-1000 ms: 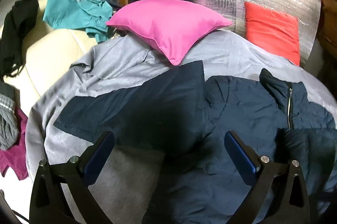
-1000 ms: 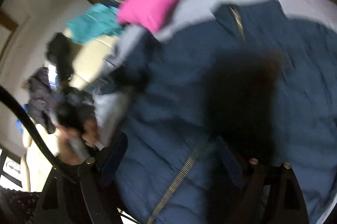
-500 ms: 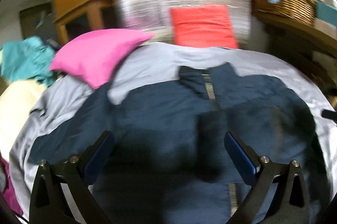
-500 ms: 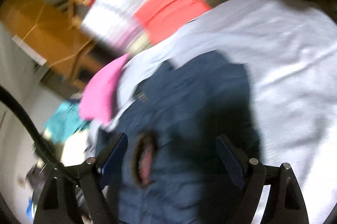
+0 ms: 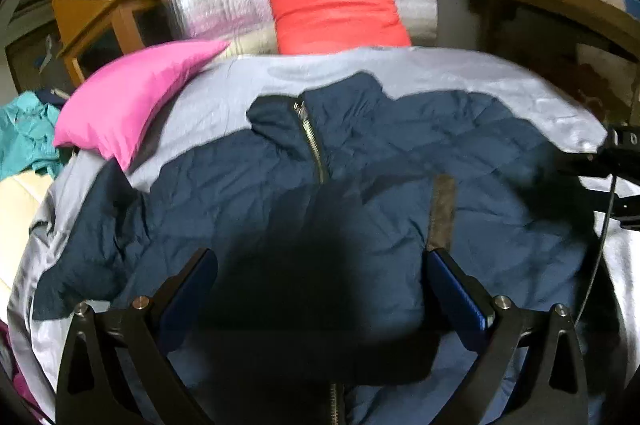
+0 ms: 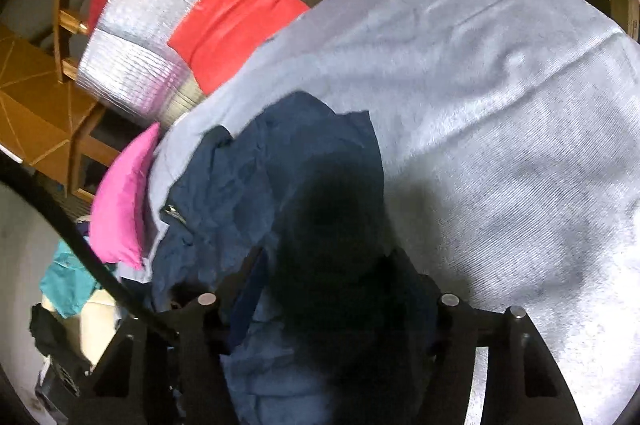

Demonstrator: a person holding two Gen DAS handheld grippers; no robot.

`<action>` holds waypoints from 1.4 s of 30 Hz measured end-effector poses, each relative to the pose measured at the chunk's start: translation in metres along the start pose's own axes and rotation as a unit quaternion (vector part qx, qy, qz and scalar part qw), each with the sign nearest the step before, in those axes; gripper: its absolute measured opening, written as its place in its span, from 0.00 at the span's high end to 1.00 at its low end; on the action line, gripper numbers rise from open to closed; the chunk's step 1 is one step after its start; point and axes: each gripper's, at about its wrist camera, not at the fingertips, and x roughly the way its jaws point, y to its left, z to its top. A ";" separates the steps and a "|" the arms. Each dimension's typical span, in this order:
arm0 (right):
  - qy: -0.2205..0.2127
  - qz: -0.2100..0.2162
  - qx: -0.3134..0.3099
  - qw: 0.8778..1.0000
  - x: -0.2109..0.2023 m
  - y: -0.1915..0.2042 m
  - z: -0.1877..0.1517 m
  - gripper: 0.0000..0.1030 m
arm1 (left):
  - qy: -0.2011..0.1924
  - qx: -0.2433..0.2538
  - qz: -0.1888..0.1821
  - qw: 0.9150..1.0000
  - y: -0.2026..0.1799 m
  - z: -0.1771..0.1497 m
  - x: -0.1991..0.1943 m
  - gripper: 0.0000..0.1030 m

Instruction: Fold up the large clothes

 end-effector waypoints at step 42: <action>-0.076 -0.101 -0.284 0.951 0.004 0.139 -0.085 0.32 | 0.130 -0.069 0.064 0.987 0.119 -0.020 0.060 0.23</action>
